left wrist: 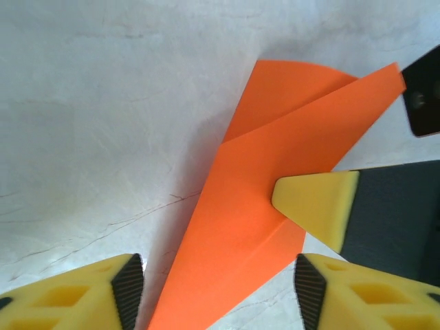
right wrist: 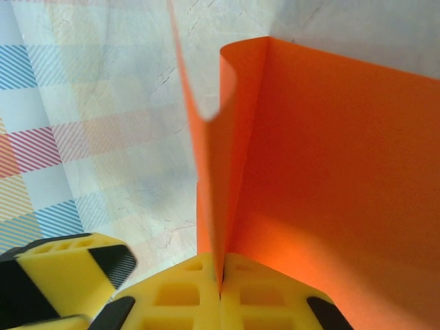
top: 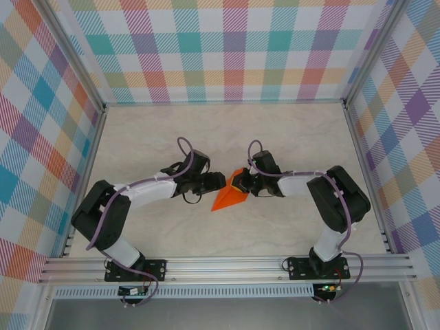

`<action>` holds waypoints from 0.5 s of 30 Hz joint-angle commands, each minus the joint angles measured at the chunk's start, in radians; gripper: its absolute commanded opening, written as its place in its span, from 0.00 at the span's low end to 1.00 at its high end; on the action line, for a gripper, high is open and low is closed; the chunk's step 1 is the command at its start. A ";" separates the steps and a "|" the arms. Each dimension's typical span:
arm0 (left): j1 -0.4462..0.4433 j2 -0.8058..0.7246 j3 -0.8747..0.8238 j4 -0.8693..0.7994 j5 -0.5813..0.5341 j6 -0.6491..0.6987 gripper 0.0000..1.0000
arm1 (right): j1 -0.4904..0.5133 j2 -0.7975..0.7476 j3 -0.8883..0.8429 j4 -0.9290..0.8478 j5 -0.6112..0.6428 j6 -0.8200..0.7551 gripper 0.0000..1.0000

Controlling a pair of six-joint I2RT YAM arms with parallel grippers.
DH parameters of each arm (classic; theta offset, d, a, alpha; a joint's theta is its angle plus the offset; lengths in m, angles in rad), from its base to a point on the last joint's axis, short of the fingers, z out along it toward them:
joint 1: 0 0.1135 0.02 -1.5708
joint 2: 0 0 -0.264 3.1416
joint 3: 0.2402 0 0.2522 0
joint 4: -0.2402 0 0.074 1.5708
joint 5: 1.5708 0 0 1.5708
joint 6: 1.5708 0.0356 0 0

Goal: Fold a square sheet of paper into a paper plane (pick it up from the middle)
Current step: Pick up the paper from the center of the table.

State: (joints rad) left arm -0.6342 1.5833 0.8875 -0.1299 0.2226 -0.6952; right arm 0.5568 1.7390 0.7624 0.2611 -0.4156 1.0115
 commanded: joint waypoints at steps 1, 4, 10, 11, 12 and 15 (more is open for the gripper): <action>0.017 -0.073 -0.025 -0.022 0.000 0.025 0.69 | 0.006 -0.063 -0.017 0.059 0.016 -0.028 0.03; 0.029 -0.127 -0.035 -0.026 -0.002 0.025 0.82 | -0.001 -0.114 -0.007 0.048 -0.004 -0.061 0.02; 0.082 -0.230 -0.040 -0.048 0.033 0.001 1.00 | -0.052 -0.202 0.031 0.028 -0.124 -0.085 0.02; 0.096 -0.248 -0.048 -0.029 0.074 -0.021 1.00 | -0.066 -0.214 0.039 0.029 -0.155 -0.084 0.02; 0.116 -0.262 -0.056 0.005 0.135 -0.044 1.00 | -0.084 -0.224 0.046 0.034 -0.189 -0.077 0.02; 0.144 -0.282 -0.062 0.083 0.262 -0.115 1.00 | -0.125 -0.253 0.075 0.060 -0.282 -0.053 0.02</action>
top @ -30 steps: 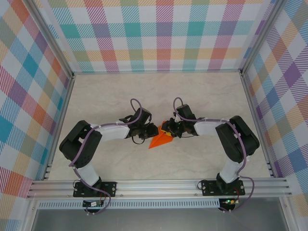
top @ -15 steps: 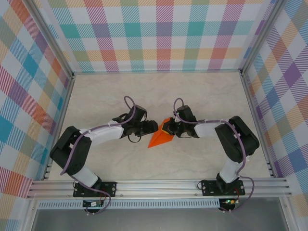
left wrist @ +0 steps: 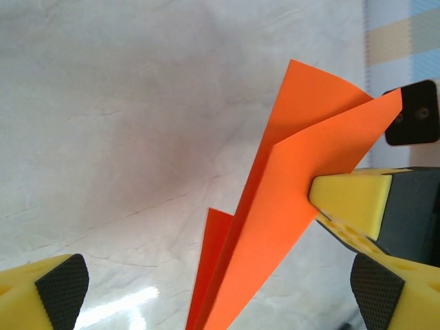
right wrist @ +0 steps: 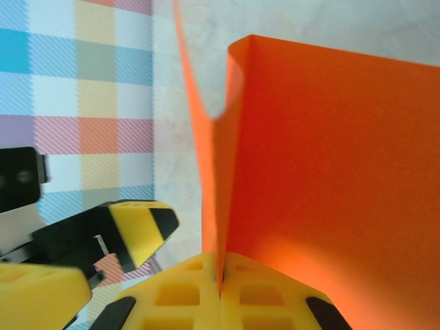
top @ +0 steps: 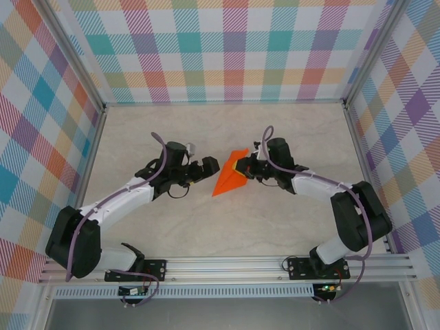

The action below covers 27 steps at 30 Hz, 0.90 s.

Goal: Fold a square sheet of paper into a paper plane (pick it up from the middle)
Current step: Pick up the paper from the center of the table, then turn over the paper at the center of the table.

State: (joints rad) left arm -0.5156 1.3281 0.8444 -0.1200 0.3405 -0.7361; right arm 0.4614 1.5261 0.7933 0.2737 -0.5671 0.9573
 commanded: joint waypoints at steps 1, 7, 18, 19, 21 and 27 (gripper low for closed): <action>0.028 -0.025 -0.014 0.082 0.164 -0.089 1.00 | -0.039 -0.045 0.057 0.053 -0.155 0.007 0.02; 0.027 -0.003 -0.026 0.284 0.310 -0.248 1.00 | -0.076 -0.052 0.133 0.118 -0.257 0.084 0.03; 0.007 0.062 -0.045 0.663 0.397 -0.459 0.84 | -0.070 0.011 0.161 0.253 -0.410 0.218 0.04; 0.001 0.070 -0.042 0.683 0.399 -0.462 0.81 | -0.069 0.012 0.159 0.248 -0.416 0.214 0.04; -0.007 0.082 -0.039 0.707 0.397 -0.465 0.72 | -0.068 0.011 0.152 0.242 -0.424 0.210 0.04; -0.011 0.083 -0.042 0.693 0.377 -0.453 0.53 | -0.069 0.004 0.144 0.209 -0.440 0.180 0.05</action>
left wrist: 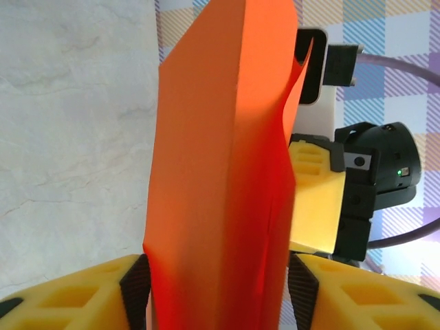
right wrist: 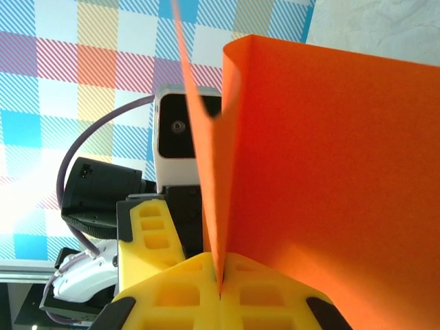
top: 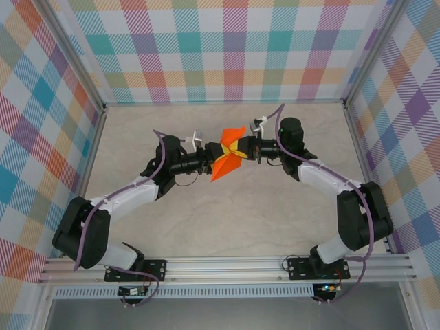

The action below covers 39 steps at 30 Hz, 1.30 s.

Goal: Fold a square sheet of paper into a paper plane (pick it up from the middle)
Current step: Turn over the paper at the center of the table.

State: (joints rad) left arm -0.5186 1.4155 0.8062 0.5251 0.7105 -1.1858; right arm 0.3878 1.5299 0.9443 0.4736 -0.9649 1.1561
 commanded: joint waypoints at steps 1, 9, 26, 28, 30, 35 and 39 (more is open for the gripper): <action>-0.009 -0.009 -0.007 0.040 0.002 0.001 0.51 | 0.006 -0.003 -0.006 -0.011 -0.039 -0.034 0.05; -0.008 -0.019 -0.012 0.013 -0.010 0.009 0.31 | 0.005 0.007 -0.013 -0.066 -0.047 -0.076 0.06; -0.018 -0.043 0.235 -0.833 -0.252 0.467 0.02 | 0.003 -0.183 0.090 -0.785 0.399 -0.512 0.71; -0.038 -0.038 0.323 -1.040 -0.382 0.576 0.02 | 0.002 -0.221 0.088 -0.860 0.514 -0.549 0.79; -0.070 -0.016 0.401 -1.201 -0.542 0.660 0.02 | 0.002 -0.260 0.062 -0.869 0.582 -0.562 0.88; -0.167 0.093 0.586 -1.501 -1.030 0.768 0.02 | 0.002 -0.340 -0.001 -0.892 0.749 -0.554 0.98; -0.216 0.203 0.679 -1.631 -1.309 0.771 0.02 | 0.002 -0.375 -0.027 -0.931 0.846 -0.524 0.99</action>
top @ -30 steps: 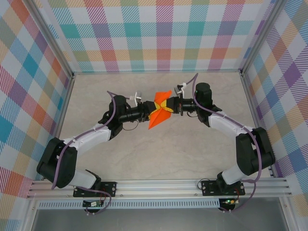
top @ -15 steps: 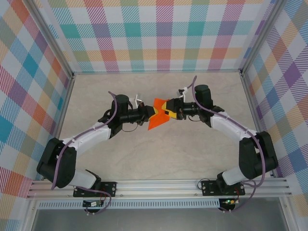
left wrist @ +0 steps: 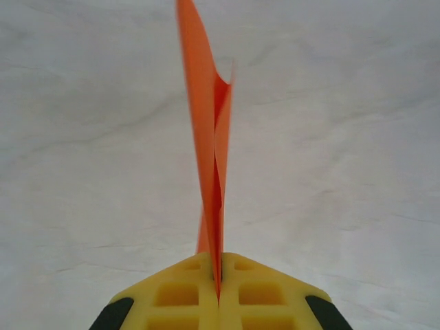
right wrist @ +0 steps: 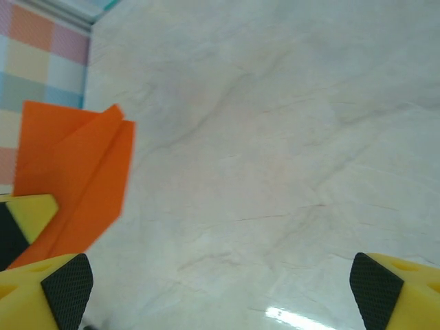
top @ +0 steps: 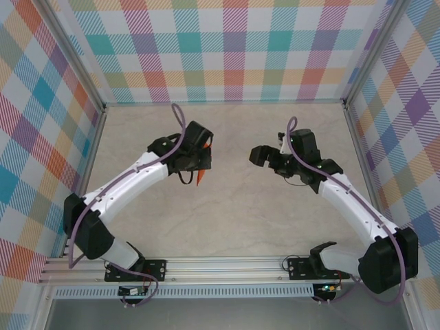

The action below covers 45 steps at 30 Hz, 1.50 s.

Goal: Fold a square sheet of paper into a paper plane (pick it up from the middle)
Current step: Turn over the paper at the center of the table, then move the paper to the center of the table.

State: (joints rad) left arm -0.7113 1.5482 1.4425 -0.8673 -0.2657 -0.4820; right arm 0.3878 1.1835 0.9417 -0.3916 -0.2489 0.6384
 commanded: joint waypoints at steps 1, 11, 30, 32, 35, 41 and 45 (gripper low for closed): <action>-0.028 0.095 0.057 -0.253 -0.383 0.058 0.02 | 0.002 -0.037 -0.032 -0.071 0.150 0.001 0.99; -0.099 0.397 0.129 -0.248 -0.584 -0.068 0.06 | 0.002 -0.076 -0.074 -0.102 0.253 0.047 1.00; -0.044 0.332 0.025 0.070 0.014 -0.057 0.66 | 0.003 -0.057 -0.110 -0.120 0.273 0.094 1.00; 0.005 0.242 -0.027 0.131 0.119 -0.063 0.73 | 0.010 -0.019 -0.102 -0.102 0.240 0.108 0.98; 0.083 0.158 -0.080 0.163 0.211 -0.068 0.79 | 0.050 0.058 -0.071 -0.078 0.207 0.128 0.95; 0.237 0.069 -0.189 0.195 0.258 -0.089 0.89 | 0.245 0.261 0.044 0.025 0.171 0.177 0.93; 0.339 0.000 -0.288 0.233 0.248 -0.114 0.95 | 0.380 0.444 0.174 0.079 0.128 0.211 0.92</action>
State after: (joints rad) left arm -0.4278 1.6085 1.2049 -0.6506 -0.0475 -0.5713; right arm 0.7105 1.5604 1.0424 -0.3820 -0.0708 0.8085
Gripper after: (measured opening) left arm 0.945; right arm 0.923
